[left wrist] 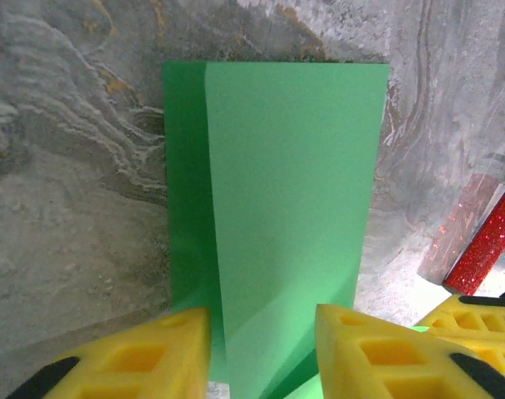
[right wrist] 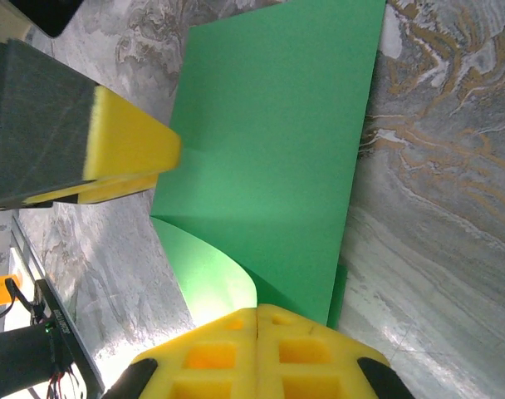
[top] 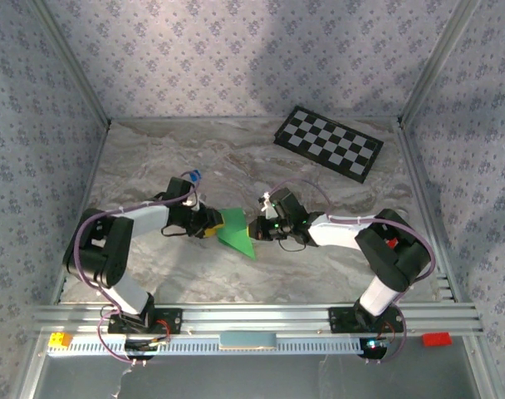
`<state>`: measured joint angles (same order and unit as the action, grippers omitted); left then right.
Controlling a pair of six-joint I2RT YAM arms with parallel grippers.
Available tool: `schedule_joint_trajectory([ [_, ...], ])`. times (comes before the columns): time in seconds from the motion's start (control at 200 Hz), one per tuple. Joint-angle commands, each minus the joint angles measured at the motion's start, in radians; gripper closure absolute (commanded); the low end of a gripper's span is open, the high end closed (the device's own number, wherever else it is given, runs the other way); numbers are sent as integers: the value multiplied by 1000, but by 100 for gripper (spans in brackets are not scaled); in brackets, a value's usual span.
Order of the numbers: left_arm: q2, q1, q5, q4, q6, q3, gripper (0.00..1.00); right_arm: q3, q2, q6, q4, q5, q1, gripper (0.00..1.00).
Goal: Fold a paper plane with a square sheet of paper (pick it up from the middle)
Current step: Fourth fold the wing at the center of the table.
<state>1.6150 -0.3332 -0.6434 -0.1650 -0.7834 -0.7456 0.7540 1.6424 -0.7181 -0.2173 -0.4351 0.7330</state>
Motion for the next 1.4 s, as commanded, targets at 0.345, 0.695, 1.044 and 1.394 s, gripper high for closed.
schedule_joint_trajectory([
  [0.345,-37,-16,2,103,-92,28,91,-5,-44,16,109,72,5,87],
  [0.695,-169,-63,165,195,-315,122,95,14,-209,113,369,421,92,65],
  [1.044,-218,-106,234,216,-405,136,92,-46,-191,404,144,799,370,65],
  [1.394,-216,-108,216,209,-390,128,92,11,-24,584,26,935,486,64],
])
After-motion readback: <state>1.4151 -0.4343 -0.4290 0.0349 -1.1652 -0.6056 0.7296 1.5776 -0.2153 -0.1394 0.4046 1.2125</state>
